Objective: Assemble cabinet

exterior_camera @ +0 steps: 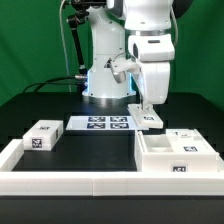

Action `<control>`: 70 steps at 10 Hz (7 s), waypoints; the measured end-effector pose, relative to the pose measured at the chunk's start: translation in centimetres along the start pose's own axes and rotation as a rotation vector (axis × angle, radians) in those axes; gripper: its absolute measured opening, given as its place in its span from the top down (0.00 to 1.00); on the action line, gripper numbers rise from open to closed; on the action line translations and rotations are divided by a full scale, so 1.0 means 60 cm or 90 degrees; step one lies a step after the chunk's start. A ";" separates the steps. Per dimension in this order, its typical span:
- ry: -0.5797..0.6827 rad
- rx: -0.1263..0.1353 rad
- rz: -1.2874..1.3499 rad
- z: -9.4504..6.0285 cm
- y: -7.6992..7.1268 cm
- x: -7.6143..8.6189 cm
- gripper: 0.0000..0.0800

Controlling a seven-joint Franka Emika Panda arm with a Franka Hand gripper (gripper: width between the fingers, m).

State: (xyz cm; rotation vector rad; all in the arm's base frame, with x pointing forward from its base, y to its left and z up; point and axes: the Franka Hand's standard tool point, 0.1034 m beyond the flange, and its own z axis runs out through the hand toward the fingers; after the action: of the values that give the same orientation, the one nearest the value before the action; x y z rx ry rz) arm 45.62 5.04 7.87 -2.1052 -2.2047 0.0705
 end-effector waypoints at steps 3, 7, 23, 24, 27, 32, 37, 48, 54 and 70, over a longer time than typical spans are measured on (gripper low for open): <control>0.014 -0.051 0.031 0.010 0.005 -0.002 0.91; 0.020 -0.058 0.055 0.022 -0.011 0.009 0.91; 0.030 -0.051 0.043 0.034 -0.001 -0.013 0.91; 0.029 -0.051 0.042 0.034 -0.001 -0.013 0.91; 0.027 -0.041 0.016 0.035 -0.002 -0.020 0.91; 0.026 -0.039 0.015 0.035 -0.002 -0.020 0.91; 0.025 -0.036 -0.011 0.029 0.015 -0.021 0.91; 0.040 -0.028 -0.021 0.020 0.087 -0.006 0.91; 0.048 -0.038 -0.023 0.017 0.123 -0.002 0.91; 0.064 -0.045 -0.019 0.007 0.202 -0.004 0.91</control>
Offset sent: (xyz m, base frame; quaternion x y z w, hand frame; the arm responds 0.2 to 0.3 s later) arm -0.0075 0.0075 -0.0074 -0.1434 0.0040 0.0704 0.9872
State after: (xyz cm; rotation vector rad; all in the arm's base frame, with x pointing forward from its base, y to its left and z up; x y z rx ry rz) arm 57.62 5.38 6.28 -2.0619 -2.2113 -0.1146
